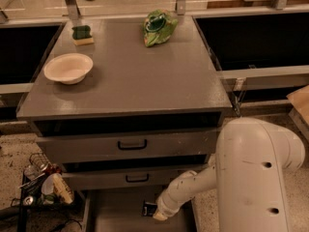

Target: Pick rxbar blueberry from bottom drawer and place on counter

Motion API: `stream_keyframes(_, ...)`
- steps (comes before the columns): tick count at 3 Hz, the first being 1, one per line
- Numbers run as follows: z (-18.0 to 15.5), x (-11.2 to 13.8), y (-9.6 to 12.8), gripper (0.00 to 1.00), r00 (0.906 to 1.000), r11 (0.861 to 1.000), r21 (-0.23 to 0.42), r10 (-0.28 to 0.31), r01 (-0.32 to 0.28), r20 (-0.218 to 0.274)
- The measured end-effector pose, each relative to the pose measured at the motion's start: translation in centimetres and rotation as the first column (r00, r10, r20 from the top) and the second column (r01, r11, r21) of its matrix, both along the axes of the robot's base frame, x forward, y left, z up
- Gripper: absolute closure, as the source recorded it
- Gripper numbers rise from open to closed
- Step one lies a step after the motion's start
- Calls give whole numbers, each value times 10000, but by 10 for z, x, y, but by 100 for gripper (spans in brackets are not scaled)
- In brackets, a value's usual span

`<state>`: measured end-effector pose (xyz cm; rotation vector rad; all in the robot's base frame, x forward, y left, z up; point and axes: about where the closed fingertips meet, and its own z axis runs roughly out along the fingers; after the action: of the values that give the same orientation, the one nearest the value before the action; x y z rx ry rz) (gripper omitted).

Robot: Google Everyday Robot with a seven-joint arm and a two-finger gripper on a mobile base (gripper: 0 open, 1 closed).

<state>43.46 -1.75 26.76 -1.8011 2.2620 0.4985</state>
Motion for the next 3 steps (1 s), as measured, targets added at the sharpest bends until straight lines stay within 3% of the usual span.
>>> stream_keyframes(2,49,2,-13,100,9983,9990,-448,109,-83,580)
stream_keyframes(3,93,-4,-57,100,9890,9959,-480,-695,763,1308)
